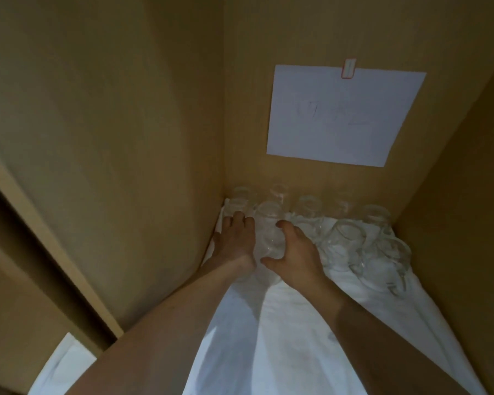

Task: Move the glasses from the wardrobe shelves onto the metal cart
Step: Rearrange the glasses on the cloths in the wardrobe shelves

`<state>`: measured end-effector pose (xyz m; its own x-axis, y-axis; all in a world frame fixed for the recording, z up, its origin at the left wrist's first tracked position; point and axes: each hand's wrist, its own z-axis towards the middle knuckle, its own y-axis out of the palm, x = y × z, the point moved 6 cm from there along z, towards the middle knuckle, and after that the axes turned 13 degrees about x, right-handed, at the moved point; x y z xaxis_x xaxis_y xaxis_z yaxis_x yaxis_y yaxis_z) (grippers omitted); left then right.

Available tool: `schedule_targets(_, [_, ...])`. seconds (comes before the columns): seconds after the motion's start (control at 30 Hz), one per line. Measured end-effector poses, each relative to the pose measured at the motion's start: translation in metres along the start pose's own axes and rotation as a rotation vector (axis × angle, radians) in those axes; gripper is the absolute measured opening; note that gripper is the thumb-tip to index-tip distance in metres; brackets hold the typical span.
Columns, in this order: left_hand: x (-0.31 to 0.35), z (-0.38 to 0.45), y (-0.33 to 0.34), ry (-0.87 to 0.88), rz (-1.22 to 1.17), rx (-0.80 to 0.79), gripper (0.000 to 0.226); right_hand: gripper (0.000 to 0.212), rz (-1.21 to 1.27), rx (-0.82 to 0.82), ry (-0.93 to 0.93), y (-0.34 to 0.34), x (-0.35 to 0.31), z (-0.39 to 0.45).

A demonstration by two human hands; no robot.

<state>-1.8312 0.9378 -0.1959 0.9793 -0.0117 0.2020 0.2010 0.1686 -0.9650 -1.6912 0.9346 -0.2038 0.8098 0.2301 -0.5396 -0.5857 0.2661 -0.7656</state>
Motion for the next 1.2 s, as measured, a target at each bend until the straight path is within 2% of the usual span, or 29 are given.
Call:
schedule_targets(0.17, [0.001, -0.003, 0.0, -0.004, 0.031, 0.088, 0.076, 0.089, 0.02, -0.014, 0.001, 0.002, 0.005, 0.003])
schedule_targets(0.33, [-0.001, -0.006, -0.005, 0.0, -0.023, 0.068, 0.069, 0.088, 0.008, -0.031, -0.024, 0.003, 0.001, -0.003])
schedule_targets(0.73, [-0.009, -0.022, -0.022, 0.033, -0.084, 0.073, 0.072, 0.086, 0.027, -0.104, -0.016, -0.011, -0.009, -0.017])
schedule_targets(1.0, [-0.011, -0.036, -0.021, 0.114, -0.106, 0.109, 0.086, 0.084, 0.029, -0.069, -0.021, -0.007, -0.012, -0.022])
schedule_targets(1.2, [-0.016, -0.046, -0.023, 0.047, -0.108, 0.171, 0.086, 0.104, -0.006, -0.096, 0.006, -0.01, -0.01, -0.028])
